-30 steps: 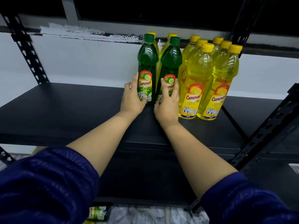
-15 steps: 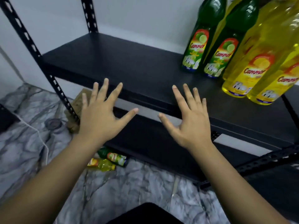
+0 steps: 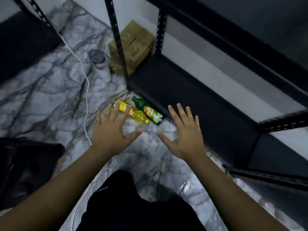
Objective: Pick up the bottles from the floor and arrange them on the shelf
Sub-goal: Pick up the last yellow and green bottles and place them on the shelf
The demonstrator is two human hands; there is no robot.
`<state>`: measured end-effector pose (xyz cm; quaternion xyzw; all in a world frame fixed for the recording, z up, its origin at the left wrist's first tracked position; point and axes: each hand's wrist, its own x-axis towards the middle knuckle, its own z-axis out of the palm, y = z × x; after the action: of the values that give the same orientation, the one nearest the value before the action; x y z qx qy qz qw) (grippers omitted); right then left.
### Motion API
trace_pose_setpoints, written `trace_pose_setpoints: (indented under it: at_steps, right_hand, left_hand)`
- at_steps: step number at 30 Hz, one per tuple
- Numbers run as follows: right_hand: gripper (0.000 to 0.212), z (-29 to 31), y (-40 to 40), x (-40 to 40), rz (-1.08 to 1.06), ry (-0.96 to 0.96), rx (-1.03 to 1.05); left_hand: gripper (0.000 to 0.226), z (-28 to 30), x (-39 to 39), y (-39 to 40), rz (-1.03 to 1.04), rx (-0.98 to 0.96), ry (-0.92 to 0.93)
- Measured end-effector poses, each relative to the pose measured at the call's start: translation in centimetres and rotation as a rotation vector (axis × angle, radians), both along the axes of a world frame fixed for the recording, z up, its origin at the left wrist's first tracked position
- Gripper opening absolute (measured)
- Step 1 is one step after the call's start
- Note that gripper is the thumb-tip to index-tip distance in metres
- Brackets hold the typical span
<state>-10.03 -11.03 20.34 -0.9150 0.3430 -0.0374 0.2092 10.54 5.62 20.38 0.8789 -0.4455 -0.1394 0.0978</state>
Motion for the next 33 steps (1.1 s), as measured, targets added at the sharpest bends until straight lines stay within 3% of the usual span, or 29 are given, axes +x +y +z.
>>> trace_pose_setpoints:
  at_steps: [10,16,19,23,26,33]
  right_hand:
    - [0.093,-17.5,-1.5,7.3,0.057,0.225,0.157]
    - [0.085,-27.1,-4.7,13.0,0.085,0.211,0.180]
    - [0.080,-30.9,-5.7,15.3,0.125,0.291,0.114]
    - [0.086,-34.5,-5.6,16.4,0.101,0.435,0.050]
    - [0.088,-35.5,-5.0,16.1,0.090,0.503,-0.044]
    - [0.076,-34.6,-2.7,11.8,0.030,0.500,-0.035]
  left_hand:
    - [0.100,-16.9,7.2,-1.2,0.035,0.211,0.090]
    - [0.097,-27.2,13.5,-6.2,-0.173,0.220,0.175]
    - [0.095,-30.7,15.9,-8.8,-0.337,0.293,0.067]
    - [0.090,-33.7,17.1,-10.8,-0.499,0.408,-0.116]
    - [0.079,-34.1,16.2,-11.3,-0.465,0.347,-0.164]
    - [0.074,-33.8,13.2,-6.8,-0.407,0.332,-0.201]
